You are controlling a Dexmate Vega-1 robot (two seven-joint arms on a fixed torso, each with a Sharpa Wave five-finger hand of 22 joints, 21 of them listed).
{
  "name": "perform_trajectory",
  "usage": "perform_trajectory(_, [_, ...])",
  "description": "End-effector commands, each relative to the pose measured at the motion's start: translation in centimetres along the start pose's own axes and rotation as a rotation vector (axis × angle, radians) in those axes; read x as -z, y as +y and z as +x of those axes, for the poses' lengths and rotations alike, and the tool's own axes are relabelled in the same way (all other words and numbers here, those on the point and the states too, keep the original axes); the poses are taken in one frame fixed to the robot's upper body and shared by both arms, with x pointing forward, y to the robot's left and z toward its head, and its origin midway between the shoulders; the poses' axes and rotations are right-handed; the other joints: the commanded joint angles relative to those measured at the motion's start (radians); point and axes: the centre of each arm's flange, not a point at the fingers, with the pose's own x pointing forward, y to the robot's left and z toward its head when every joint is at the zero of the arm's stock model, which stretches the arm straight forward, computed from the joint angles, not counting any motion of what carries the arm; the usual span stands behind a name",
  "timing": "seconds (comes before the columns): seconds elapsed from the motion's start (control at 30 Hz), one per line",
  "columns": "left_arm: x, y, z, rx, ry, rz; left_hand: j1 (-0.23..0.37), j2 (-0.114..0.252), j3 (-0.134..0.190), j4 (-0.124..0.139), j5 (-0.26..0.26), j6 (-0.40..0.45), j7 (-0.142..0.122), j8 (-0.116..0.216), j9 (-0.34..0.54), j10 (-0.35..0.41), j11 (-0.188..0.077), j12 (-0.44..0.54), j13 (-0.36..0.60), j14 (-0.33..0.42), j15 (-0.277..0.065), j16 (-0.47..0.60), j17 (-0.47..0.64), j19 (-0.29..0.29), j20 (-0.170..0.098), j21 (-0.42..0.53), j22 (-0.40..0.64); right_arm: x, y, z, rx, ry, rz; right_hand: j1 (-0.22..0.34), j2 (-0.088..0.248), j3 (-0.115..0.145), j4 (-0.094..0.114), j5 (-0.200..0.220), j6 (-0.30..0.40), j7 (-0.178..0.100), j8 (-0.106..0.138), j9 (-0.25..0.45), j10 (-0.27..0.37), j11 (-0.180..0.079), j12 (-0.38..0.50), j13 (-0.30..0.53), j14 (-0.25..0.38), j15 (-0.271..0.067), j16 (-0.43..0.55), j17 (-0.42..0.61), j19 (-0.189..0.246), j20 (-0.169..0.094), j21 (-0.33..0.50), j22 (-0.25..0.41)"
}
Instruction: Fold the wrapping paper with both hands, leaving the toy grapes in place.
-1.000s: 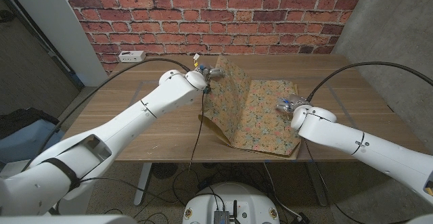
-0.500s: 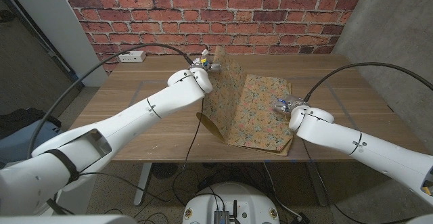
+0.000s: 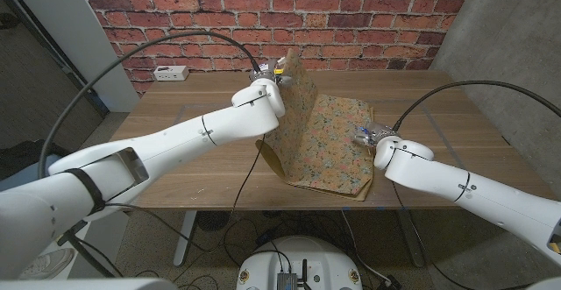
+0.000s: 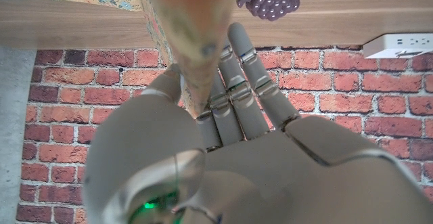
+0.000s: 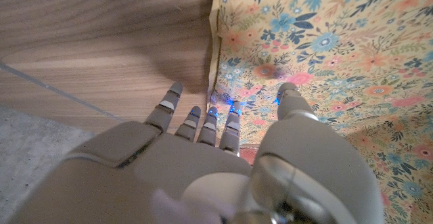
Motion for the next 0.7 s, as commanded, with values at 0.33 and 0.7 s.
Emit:
perform_trajectory(0.33, [-5.6, 0.2, 0.0, 0.077, -0.153, 0.237, -0.009, 0.003, -0.010, 0.010, -0.004, -0.010, 0.000, -0.008, -0.001, -0.041, -0.030, 0.007, -0.012, 0.013, -0.041, -0.023, 0.012, -0.033, 0.010, 0.025, 0.007, 0.5, 0.1, -0.6, -0.013, -0.009, -0.010, 0.021, -0.004, 0.004, -0.010, 0.004, 0.007, 0.001, 0.003, 0.002, 0.005, 0.003, 0.003, 0.002, 0.012, -0.007, 0.008, 0.001, 0.008, 0.001, 0.009, 0.000])
perform_trajectory(0.7, [-8.3, -0.9, -0.4, 0.066, -0.245, 0.361, -0.023, 0.003, -0.017, 0.015, -0.015, -0.007, -0.012, -0.013, -0.010, -0.047, -0.038, 0.005, -0.037, 0.006, -0.047, -0.043, 0.012, -0.076, 0.015, 0.039, 0.006, 1.1, 0.0, -1.1, -0.005, -0.014, -0.007, 0.025, -0.007, 0.003, -0.010, 0.004, 0.006, 0.001, 0.002, 0.002, 0.004, 0.003, 0.003, 0.002, 0.012, -0.005, 0.007, 0.001, 0.008, 0.001, 0.008, 0.000])
